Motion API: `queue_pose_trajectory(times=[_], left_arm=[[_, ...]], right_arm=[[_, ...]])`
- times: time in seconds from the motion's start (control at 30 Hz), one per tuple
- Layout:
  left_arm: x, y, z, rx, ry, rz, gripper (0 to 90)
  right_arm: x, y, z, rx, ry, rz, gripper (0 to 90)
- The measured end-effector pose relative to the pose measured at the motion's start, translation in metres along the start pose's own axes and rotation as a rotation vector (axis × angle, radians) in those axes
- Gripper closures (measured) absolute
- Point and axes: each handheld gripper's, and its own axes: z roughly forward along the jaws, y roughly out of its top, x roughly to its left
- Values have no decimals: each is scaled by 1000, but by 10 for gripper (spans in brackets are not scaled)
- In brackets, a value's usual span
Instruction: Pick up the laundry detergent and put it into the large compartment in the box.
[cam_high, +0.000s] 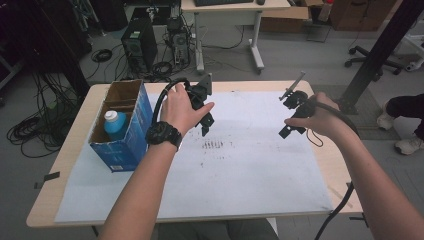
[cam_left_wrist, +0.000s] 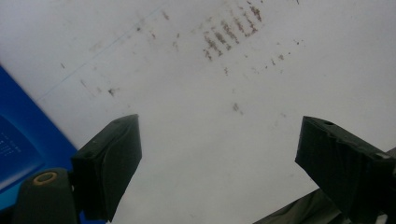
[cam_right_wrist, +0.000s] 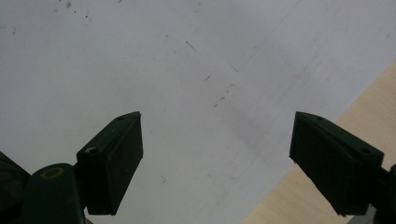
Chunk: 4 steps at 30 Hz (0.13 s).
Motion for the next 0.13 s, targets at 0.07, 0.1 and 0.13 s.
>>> queue_pose_trajectory(times=[0.07,0.1,0.13], left_arm=[[0,-1,0,1,0,1,146],[0,-1,0,0,1,1,145],[0,-1,0,1,1,2,145]], right_arm=[[1,0,0,0,-1,-2,176],[1,1,-1,-2,0,-2,175],[1,1,-1,-2,0,-2,175]])
